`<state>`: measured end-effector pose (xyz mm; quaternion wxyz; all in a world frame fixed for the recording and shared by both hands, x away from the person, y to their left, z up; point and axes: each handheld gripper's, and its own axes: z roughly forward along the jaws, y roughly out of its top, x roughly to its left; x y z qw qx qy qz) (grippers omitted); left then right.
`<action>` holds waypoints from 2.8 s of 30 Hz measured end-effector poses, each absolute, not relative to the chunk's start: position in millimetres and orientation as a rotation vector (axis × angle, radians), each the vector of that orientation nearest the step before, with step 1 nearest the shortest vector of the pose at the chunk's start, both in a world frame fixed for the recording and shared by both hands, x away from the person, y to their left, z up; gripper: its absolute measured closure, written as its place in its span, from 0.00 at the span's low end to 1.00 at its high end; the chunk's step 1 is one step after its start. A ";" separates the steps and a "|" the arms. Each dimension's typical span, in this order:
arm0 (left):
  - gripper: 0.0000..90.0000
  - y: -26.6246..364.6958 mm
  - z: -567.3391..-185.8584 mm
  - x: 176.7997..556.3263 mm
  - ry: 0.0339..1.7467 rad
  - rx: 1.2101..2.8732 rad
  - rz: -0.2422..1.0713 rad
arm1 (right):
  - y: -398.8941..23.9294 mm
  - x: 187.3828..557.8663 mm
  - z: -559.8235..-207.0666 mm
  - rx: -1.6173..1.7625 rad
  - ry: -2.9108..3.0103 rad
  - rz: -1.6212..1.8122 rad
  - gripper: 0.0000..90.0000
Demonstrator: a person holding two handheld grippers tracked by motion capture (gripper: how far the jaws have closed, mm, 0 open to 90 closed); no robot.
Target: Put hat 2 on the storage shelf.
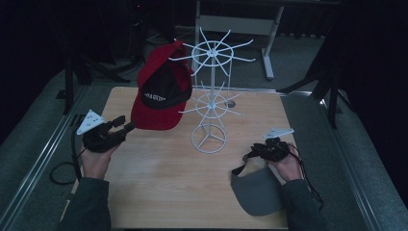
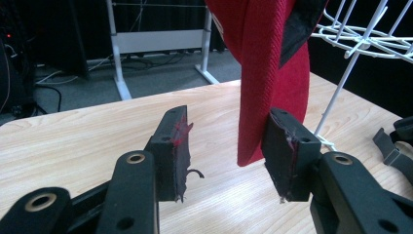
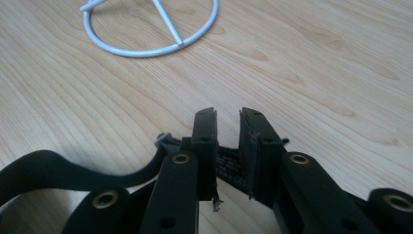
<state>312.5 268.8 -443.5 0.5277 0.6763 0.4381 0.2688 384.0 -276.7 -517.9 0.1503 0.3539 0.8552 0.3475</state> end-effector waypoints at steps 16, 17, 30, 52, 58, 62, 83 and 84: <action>0.59 269.1 -445.5 312.6 1.052 1.611 0.638 | -273.3 390.2 -527.4 0.949 2.588 0.990 0.82; 0.59 268.9 -445.5 312.5 1.052 1.611 0.638 | -273.6 389.7 -527.8 0.935 2.599 0.987 0.81; 0.59 268.0 -444.3 313.2 1.046 1.612 0.640 | -267.5 386.0 -529.8 0.858 2.633 0.902 0.74; 0.58 268.6 -445.8 313.1 1.048 1.606 0.631 | -254.9 399.0 -532.0 0.773 2.716 0.876 0.60; 0.58 269.2 -445.7 312.6 1.049 1.606 0.630 | -253.7 398.4 -534.8 0.785 2.732 0.854 0.61; 0.58 269.5 -446.4 312.5 1.050 1.606 0.629 | -258.3 395.4 -527.2 0.795 2.699 0.912 0.60; 0.58 267.4 -447.7 313.1 1.049 1.605 0.625 | -250.2 394.9 -532.3 0.829 2.731 0.846 0.88; 0.58 267.5 -447.7 313.1 1.048 1.606 0.626 | -250.3 394.5 -531.0 0.831 2.715 0.859 0.88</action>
